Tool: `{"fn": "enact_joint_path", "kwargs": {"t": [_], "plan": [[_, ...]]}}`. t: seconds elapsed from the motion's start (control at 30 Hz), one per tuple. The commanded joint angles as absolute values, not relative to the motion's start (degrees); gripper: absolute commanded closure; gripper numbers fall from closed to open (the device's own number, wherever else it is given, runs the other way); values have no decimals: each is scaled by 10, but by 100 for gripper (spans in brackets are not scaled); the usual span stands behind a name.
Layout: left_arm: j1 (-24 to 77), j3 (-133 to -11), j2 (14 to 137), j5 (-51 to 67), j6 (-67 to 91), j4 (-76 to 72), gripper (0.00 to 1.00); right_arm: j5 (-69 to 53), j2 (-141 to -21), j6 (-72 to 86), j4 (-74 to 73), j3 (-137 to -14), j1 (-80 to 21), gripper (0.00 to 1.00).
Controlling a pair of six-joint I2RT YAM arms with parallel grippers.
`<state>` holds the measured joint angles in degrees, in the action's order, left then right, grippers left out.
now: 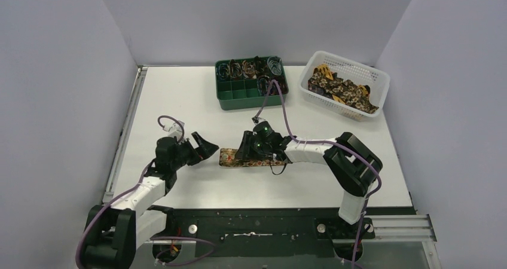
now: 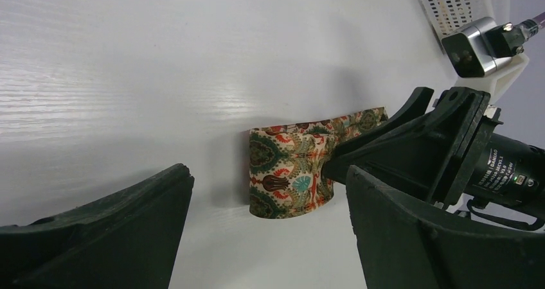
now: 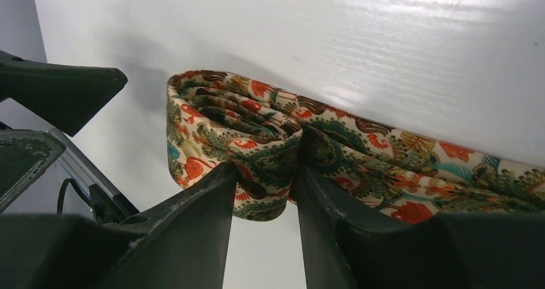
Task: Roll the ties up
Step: Roll the tie at the center of the board.
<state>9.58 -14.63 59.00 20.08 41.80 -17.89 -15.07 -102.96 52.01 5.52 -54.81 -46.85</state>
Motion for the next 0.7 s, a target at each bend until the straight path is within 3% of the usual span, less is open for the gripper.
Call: {"fn": "enact_joint_path", "kwargs": {"t": [0.0, 0.67], "plan": [[98, -154, 619, 249, 406, -243, 14, -153, -1014, 542, 69, -526, -464, 59], [149, -196, 693, 246, 371, -220, 19, -196, -979, 511, 64, -553, -451, 48]]}}
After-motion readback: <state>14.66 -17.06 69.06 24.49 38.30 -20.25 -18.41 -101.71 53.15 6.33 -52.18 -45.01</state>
